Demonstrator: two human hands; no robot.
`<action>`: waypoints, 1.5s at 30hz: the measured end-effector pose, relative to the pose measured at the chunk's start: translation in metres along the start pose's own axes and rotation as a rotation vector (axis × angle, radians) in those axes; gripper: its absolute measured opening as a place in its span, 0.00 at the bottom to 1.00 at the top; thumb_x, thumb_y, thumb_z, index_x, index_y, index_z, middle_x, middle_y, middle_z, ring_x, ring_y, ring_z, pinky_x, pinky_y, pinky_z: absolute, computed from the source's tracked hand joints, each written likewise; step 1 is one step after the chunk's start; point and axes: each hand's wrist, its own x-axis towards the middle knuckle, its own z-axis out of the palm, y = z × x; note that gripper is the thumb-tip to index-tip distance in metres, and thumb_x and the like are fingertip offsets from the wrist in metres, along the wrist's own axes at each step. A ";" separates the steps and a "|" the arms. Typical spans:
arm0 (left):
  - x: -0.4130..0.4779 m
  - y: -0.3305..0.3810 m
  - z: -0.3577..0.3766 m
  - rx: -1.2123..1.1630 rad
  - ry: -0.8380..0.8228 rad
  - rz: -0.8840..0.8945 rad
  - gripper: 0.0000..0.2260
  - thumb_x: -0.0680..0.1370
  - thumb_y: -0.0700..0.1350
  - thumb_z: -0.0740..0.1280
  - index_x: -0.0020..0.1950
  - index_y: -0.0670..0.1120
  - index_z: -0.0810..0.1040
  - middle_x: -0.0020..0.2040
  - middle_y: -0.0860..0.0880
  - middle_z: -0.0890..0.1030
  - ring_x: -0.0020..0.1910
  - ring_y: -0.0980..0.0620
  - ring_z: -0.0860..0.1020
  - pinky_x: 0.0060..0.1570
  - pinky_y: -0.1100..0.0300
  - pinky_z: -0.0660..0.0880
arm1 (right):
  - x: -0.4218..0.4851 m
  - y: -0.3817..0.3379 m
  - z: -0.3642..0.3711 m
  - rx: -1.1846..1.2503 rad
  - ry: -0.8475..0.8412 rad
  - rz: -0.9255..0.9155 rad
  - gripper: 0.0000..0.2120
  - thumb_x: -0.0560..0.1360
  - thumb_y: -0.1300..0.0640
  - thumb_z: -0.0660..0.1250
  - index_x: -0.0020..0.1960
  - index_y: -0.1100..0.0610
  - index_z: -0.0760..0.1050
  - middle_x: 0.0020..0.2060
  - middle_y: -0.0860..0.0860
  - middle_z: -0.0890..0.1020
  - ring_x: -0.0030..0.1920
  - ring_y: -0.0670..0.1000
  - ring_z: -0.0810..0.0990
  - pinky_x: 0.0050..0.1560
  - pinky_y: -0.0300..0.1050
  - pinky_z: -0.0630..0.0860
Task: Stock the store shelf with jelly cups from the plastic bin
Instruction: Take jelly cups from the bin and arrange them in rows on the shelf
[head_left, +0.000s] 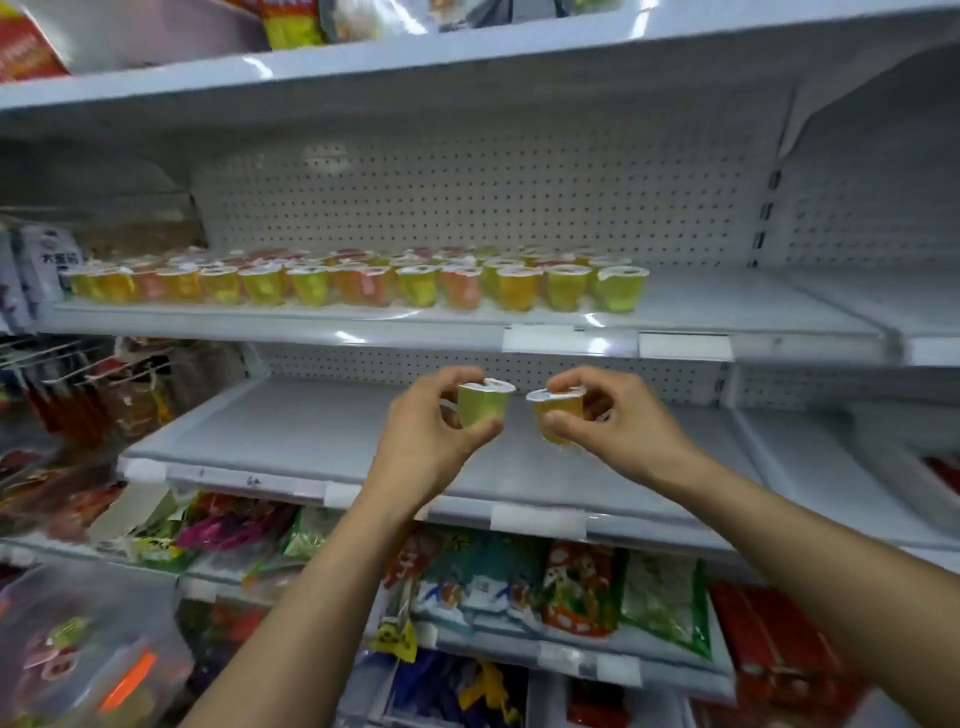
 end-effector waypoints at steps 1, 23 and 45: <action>0.004 0.015 0.009 -0.011 -0.003 0.020 0.18 0.70 0.49 0.77 0.58 0.57 0.80 0.44 0.57 0.79 0.37 0.60 0.77 0.43 0.61 0.78 | -0.001 0.003 -0.016 0.001 0.020 -0.004 0.11 0.71 0.54 0.74 0.52 0.48 0.80 0.37 0.48 0.79 0.36 0.45 0.76 0.40 0.38 0.74; 0.242 0.104 0.068 -0.006 -0.085 0.227 0.17 0.74 0.46 0.74 0.61 0.52 0.76 0.50 0.51 0.80 0.44 0.54 0.79 0.45 0.59 0.77 | 0.198 0.060 -0.160 -0.038 0.352 0.049 0.13 0.72 0.58 0.73 0.56 0.51 0.78 0.48 0.49 0.79 0.45 0.51 0.79 0.50 0.49 0.80; 0.359 0.067 0.112 0.094 -0.246 0.159 0.17 0.76 0.47 0.72 0.64 0.52 0.73 0.57 0.47 0.75 0.50 0.45 0.80 0.50 0.49 0.81 | 0.326 0.144 -0.122 -0.292 0.127 0.230 0.13 0.70 0.53 0.75 0.52 0.50 0.76 0.61 0.52 0.78 0.59 0.52 0.76 0.53 0.44 0.74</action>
